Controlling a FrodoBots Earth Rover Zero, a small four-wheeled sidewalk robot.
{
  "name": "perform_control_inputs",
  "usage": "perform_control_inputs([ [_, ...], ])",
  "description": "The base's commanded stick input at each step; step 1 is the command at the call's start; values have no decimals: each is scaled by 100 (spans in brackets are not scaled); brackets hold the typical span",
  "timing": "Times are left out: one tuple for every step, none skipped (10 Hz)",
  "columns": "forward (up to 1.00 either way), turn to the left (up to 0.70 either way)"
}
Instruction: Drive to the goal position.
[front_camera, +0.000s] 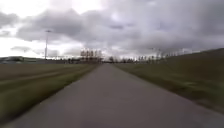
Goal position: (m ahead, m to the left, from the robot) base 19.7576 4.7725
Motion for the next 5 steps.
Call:
perform_control_inputs([
  [100,1],
  [100,1],
  [100,1],
  [100,1],
  [100,1],
])
